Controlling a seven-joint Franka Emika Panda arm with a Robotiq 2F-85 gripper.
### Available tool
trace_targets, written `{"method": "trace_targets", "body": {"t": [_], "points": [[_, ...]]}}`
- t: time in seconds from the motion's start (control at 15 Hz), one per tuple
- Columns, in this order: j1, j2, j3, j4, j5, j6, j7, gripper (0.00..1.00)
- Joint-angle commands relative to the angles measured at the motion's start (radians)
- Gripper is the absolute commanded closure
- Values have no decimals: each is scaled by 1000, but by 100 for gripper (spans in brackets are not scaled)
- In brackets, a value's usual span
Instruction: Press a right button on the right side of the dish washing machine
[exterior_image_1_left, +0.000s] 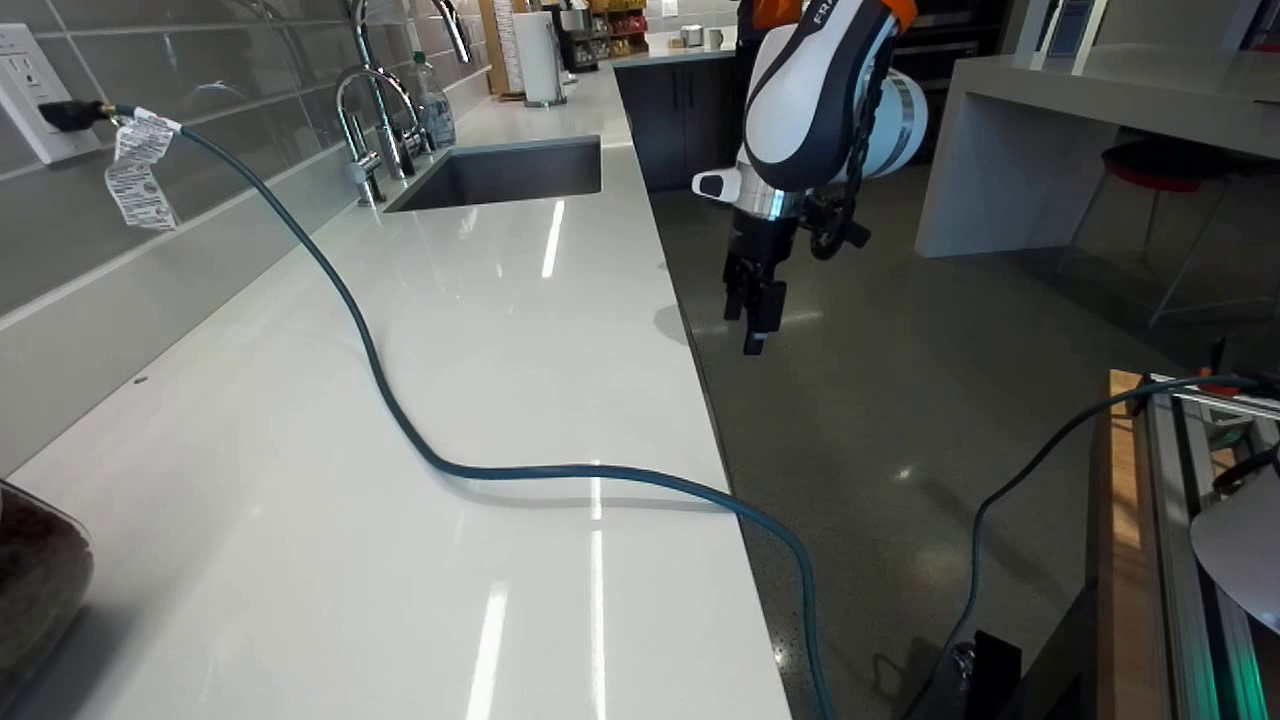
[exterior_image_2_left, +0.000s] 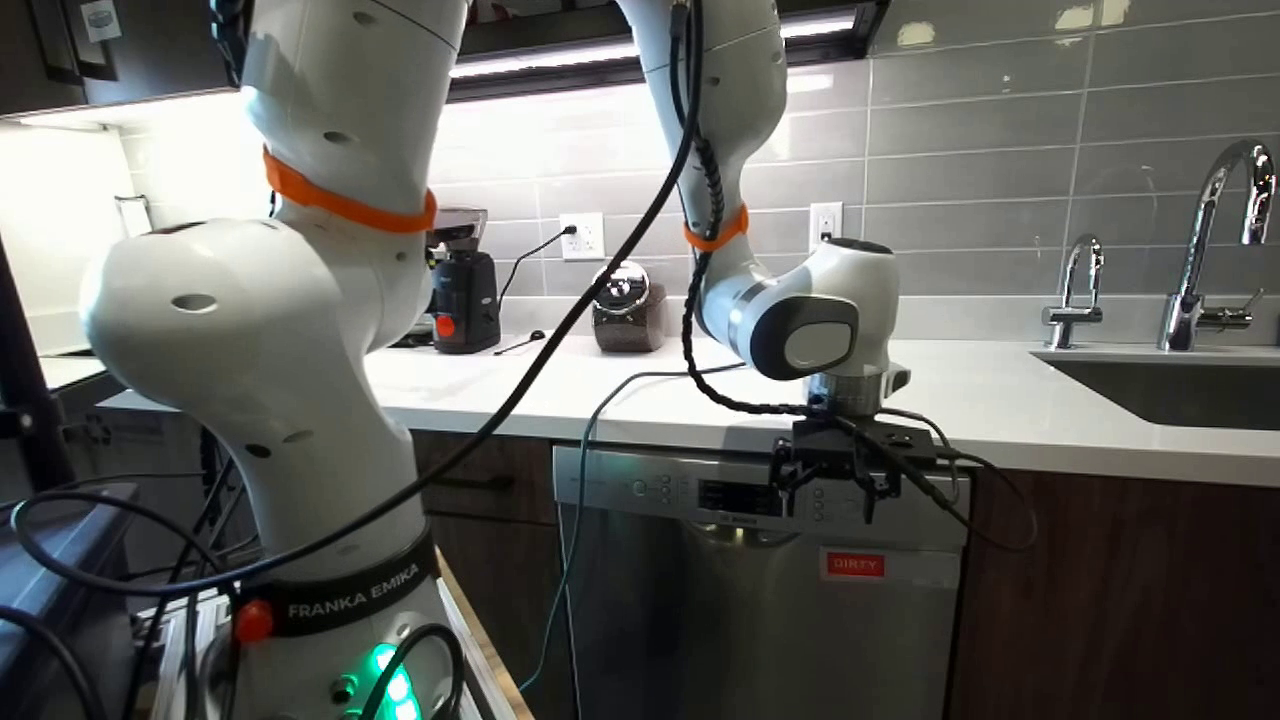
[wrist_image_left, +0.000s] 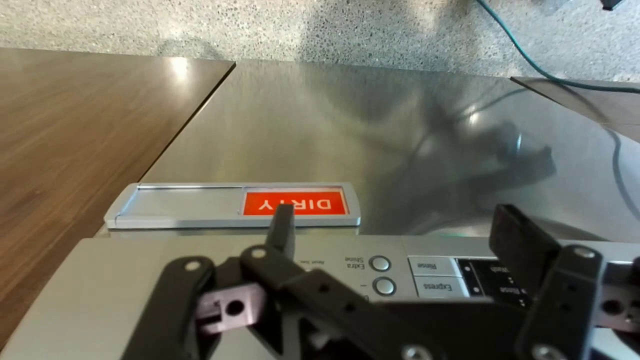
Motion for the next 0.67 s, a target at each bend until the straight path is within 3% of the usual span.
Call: {"method": "trace_targets", "body": {"t": [0.0,0.6], "points": [[110,-85,-89,-27,43,-75,19,0],[351,-227,-256,-69,55,-156,117,0]]}}
